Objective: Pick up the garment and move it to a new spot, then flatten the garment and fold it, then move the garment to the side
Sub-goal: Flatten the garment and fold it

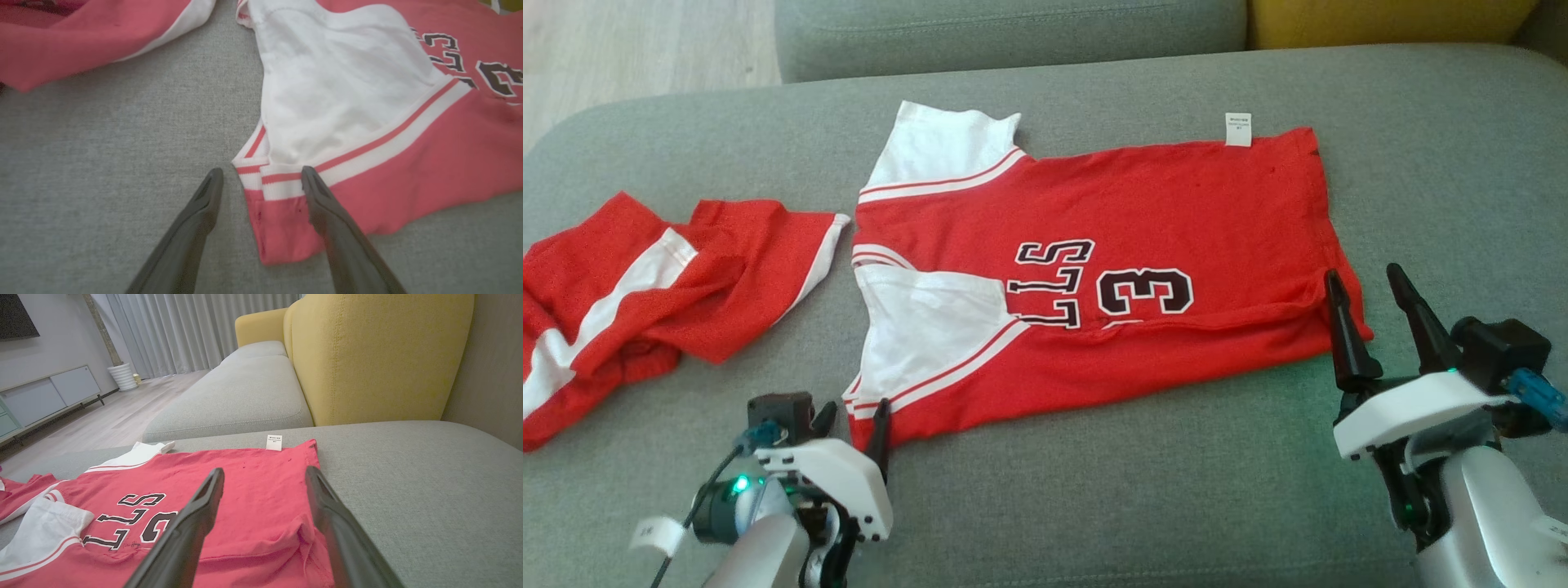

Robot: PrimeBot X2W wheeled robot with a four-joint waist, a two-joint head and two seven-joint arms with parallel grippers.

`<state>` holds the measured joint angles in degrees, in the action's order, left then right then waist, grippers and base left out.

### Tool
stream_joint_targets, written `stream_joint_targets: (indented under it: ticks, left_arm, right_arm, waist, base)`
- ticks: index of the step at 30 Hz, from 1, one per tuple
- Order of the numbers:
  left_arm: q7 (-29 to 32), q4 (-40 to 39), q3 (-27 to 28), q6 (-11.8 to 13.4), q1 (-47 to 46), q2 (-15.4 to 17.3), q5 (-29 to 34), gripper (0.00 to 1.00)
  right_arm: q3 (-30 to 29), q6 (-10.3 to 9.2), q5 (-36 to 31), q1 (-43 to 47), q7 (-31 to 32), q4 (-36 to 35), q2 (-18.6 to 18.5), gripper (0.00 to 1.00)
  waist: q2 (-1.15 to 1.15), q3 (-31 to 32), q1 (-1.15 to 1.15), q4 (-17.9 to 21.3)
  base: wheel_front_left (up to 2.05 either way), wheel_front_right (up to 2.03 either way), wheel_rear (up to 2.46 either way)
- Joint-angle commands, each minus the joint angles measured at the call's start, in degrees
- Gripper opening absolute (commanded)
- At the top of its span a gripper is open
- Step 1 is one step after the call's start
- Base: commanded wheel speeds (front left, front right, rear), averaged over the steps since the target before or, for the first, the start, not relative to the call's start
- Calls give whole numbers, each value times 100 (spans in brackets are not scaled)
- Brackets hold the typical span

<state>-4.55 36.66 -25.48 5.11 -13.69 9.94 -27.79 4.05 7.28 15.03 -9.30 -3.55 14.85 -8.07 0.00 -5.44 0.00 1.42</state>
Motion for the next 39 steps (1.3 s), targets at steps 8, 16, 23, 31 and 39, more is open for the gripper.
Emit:
stream_joint_targets:
  ticks: [8, 16, 23, 31, 39]
  left_arm:
    - [231, 67, 2, -317, -401, 80, -95, 11]
    - [-455, -204, 213, -255, -547, 161, -119, 0]
    - [-922, -576, 450, -173, -578, 201, -117, 0]
    - [-979, -639, 298, -365, -530, 159, -69, 0]
    - [-990, -584, 161, -458, -609, 85, -44, 0]
  right_arm:
    - [16, 21, -95, -222, 52, -233, -4, 100]
    - [-574, 21, -250, -253, 525, 77, 274, 100]
    - [-875, 21, -300, -434, 1070, 521, 462, 100]
    - [-1206, 21, -313, -808, 1596, 1189, 515, 100]
    - [-1049, 21, -4, -1196, 1802, 1823, 518, 100]
  waist:
    - [0, -57, 0, 71]
    - [0, -84, 0, 18]
    - [0, -140, 0, -106]
    - [0, -254, 0, -215]
    - [0, -380, 0, -285]
  base:
    - [0, 0, 0]
    - [0, 0, 0]
    - [0, 0, 0]
    - [0, 0, 0]
    - [0, 0, 0]
